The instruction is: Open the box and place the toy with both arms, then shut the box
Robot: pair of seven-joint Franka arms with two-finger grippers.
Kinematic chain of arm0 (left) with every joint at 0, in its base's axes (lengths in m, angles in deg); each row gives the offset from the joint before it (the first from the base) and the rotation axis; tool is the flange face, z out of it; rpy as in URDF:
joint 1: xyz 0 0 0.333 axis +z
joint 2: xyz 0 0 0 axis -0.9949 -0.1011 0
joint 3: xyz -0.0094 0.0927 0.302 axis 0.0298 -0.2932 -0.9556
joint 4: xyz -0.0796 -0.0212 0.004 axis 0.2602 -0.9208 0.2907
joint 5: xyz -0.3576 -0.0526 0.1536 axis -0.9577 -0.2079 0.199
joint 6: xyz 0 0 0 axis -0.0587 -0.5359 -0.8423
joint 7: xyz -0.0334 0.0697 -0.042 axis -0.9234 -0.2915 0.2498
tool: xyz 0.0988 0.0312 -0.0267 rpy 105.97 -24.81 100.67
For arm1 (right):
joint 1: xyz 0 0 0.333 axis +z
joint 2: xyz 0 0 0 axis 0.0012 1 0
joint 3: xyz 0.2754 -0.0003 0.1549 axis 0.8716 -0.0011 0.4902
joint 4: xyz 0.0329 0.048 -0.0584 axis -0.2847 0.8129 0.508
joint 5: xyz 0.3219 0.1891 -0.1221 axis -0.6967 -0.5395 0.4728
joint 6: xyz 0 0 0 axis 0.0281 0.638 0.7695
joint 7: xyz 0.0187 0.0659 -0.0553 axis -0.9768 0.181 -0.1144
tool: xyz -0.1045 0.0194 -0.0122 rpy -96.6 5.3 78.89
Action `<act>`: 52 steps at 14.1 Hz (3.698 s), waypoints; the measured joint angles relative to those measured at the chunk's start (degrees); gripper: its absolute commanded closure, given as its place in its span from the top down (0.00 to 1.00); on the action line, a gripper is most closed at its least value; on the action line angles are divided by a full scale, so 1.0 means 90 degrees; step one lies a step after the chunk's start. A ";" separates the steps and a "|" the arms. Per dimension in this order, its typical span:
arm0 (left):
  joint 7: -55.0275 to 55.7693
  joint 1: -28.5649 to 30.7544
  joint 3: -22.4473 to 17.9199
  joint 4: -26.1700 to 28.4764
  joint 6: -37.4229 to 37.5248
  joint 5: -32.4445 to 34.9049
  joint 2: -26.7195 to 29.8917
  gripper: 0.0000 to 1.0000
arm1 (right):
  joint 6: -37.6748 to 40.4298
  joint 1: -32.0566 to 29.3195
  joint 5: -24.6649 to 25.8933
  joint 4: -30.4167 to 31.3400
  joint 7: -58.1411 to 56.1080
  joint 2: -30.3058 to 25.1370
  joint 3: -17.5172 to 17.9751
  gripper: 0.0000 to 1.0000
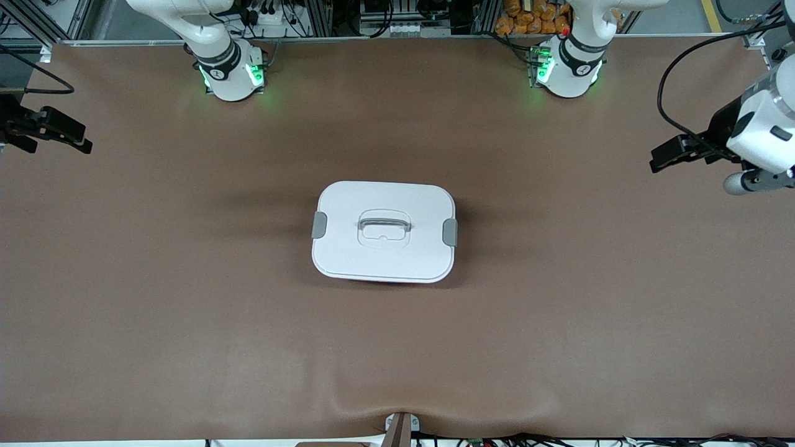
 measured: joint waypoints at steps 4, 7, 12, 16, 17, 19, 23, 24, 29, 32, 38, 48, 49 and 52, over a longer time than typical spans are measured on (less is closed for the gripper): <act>-0.0001 0.0339 0.0503 0.0559 -0.0089 -0.0004 0.0494 1.00 | -0.0001 -0.0005 0.0000 -0.0010 0.0002 0.0000 -0.0012 1.00; -0.0001 0.0339 0.0548 0.0831 -0.0125 -0.0004 0.0810 1.00 | -0.0001 -0.0011 0.0000 -0.0057 0.0002 -0.0001 -0.0022 1.00; -0.0292 0.0383 0.0516 0.0844 -0.0126 -0.0004 0.1000 1.00 | 0.0000 -0.0011 0.0000 -0.0069 0.0002 0.0000 -0.0022 1.00; -0.0403 0.0415 0.0482 0.0843 -0.0224 -0.0004 0.1009 1.00 | 0.0001 -0.0011 0.0000 -0.0069 0.0002 0.0000 -0.0022 1.00; -0.0405 0.0415 0.0483 0.0843 -0.0255 -0.0004 0.1012 1.00 | 0.0001 -0.0011 0.0000 -0.0069 0.0002 0.0000 -0.0022 1.00; -0.0407 0.0415 0.0484 0.0843 -0.0407 -0.0002 0.1018 1.00 | 0.0001 -0.0011 0.0000 -0.0069 0.0002 0.0000 -0.0022 1.00; -0.0541 0.0415 0.0486 0.0845 -0.0631 0.0085 0.1020 1.00 | 0.0001 -0.0011 0.0000 -0.0069 0.0002 0.0000 -0.0022 1.00; -0.0654 0.0415 0.0486 0.0855 -0.0660 0.0118 0.1023 1.00 | 0.0001 -0.0011 0.0000 -0.0069 0.0002 0.0000 -0.0022 1.00; -0.0821 0.0415 0.0486 0.0920 -0.0758 0.0184 0.1096 1.00 | 0.0034 -0.0011 0.0000 -0.0069 0.0002 0.0000 -0.0022 1.00; -0.0822 0.0415 0.0486 0.0920 -0.0786 0.0185 0.1111 1.00 | 0.0064 -0.0011 0.0000 -0.0069 0.0002 0.0000 -0.0022 1.00; -0.0822 0.0415 0.0486 0.0905 -0.0789 0.0184 0.1111 1.00 | 0.0069 -0.0011 0.0000 -0.0069 0.0002 0.0000 -0.0022 1.00; -0.0821 0.0419 0.0480 0.0854 -0.0711 0.0184 0.1111 1.00 | 0.0085 -0.0011 0.0000 -0.0069 0.0002 0.0000 -0.0022 1.00; -0.0817 0.0427 0.0478 0.0851 -0.0681 0.0184 0.1111 1.00 | 0.0085 -0.0011 0.0000 -0.0069 0.0002 0.0000 -0.0022 1.00; -0.0812 0.0470 0.0474 0.0850 -0.0658 0.0184 0.1111 1.00 | 0.0085 -0.0011 0.0000 -0.0069 0.0002 0.0000 -0.0022 1.00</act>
